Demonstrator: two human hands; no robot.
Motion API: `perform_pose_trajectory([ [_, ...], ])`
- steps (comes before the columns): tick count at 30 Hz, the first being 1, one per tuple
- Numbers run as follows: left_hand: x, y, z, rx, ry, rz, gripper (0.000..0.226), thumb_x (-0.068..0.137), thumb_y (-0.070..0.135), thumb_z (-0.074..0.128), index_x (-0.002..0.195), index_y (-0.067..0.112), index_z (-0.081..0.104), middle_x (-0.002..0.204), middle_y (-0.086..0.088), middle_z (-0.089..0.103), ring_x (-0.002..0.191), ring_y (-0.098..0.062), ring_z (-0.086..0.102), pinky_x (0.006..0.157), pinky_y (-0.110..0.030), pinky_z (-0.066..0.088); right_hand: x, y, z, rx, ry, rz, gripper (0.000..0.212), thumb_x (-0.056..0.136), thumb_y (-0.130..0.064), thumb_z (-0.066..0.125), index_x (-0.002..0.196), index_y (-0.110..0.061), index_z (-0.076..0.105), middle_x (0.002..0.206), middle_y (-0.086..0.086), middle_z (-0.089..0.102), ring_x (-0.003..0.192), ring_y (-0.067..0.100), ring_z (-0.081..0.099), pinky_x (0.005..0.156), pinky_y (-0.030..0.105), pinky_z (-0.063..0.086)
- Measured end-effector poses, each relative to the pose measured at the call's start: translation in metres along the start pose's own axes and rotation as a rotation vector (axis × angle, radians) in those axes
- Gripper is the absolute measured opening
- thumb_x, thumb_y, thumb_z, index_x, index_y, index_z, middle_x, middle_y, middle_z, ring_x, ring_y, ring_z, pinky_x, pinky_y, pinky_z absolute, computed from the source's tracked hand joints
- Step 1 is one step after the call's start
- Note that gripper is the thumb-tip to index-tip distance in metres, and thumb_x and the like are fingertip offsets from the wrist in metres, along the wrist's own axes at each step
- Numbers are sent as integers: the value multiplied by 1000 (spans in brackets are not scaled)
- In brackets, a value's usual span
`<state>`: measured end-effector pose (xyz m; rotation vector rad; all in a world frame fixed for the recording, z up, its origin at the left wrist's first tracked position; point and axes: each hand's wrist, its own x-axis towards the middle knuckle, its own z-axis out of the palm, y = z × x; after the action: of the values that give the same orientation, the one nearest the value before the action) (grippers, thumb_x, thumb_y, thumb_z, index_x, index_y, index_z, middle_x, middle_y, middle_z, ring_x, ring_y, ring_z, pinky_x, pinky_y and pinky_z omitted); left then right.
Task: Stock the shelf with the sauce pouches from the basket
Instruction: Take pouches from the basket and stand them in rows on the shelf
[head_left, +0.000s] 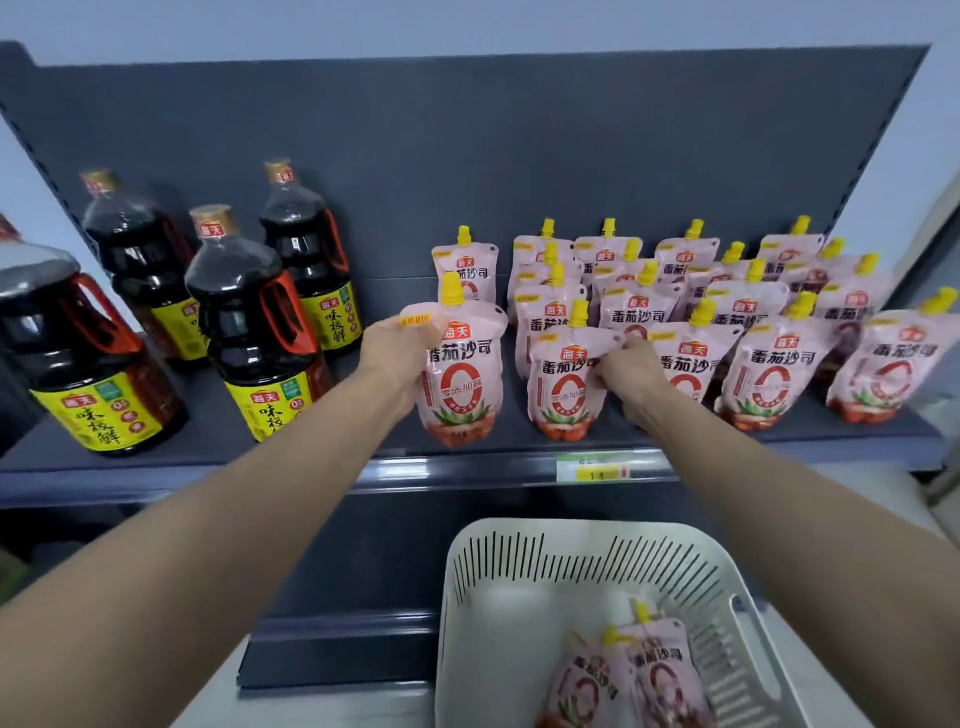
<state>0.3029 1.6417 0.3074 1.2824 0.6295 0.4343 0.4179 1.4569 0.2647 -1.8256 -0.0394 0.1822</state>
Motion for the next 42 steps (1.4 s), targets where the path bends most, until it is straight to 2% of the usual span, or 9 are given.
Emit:
perform_pose_trajectory([
  [3,0,-5,6,6,11,0,9,88,7,59,94,11,64,85,-7,70,54,-12,68,46,-24,53,4,-9,-1,19,10,-41,27,84,9,44,78,-12,60,76,5,63,73,20,61,53,24,54],
  [7,0,-7,13,3,21,-8,9,89,8,59,95,11,64,85,-7,69,60,-15,69,53,-28,54,6,-20,-2,-100,11,-146,31,78,15,48,94,-10,58,80,-4,55,88,20,55,64,25,48],
  [10,3,-10,15,23,45,-4,14,89,10,59,102,11,63,86,-5,71,67,-17,69,56,-29,53,7,-27,-5,-225,18,-253,30,79,12,48,99,-8,58,96,3,61,97,21,57,79,30,49],
  [16,13,-2,17,15,76,35,23,90,8,57,112,7,60,92,-8,68,67,-18,67,56,-31,57,-3,-56,-9,-450,126,-559,39,80,7,50,113,-9,61,117,5,64,113,22,57,90,36,51],
  [22,57,10,18,5,139,38,26,88,4,57,114,6,61,104,-17,70,83,-31,69,83,-49,56,7,-99,-1,-652,9,-719,31,87,1,47,112,-8,63,117,6,66,111,24,58,92,35,49],
  [31,139,6,29,14,23,-54,28,88,-3,52,114,6,59,98,-12,67,71,-23,66,68,-40,57,26,-104,27,-693,-39,-692,23,89,-3,48,103,-6,66,105,8,70,99,25,62,88,38,50],
  [36,167,-3,38,63,-57,-100,20,87,-3,50,98,9,62,90,-8,70,61,-15,67,56,-30,54,32,-102,35,-700,-35,-634,21,89,-2,49,100,-5,67,106,9,70,101,25,61,89,36,50],
  [39,181,-13,37,104,-112,-117,34,89,-2,47,119,8,59,108,-12,69,79,-20,67,62,-33,53,33,-102,37,-698,-22,-611,21,89,-1,49,100,-4,67,105,10,70,100,26,61,88,35,50],
  [42,188,-14,37,108,-148,-113,37,91,-2,47,124,10,57,116,-12,66,88,-24,65,67,-34,53,31,-102,38,-707,-9,-609,21,89,-2,50,101,-3,67,104,10,70,99,26,61,86,33,48],
])
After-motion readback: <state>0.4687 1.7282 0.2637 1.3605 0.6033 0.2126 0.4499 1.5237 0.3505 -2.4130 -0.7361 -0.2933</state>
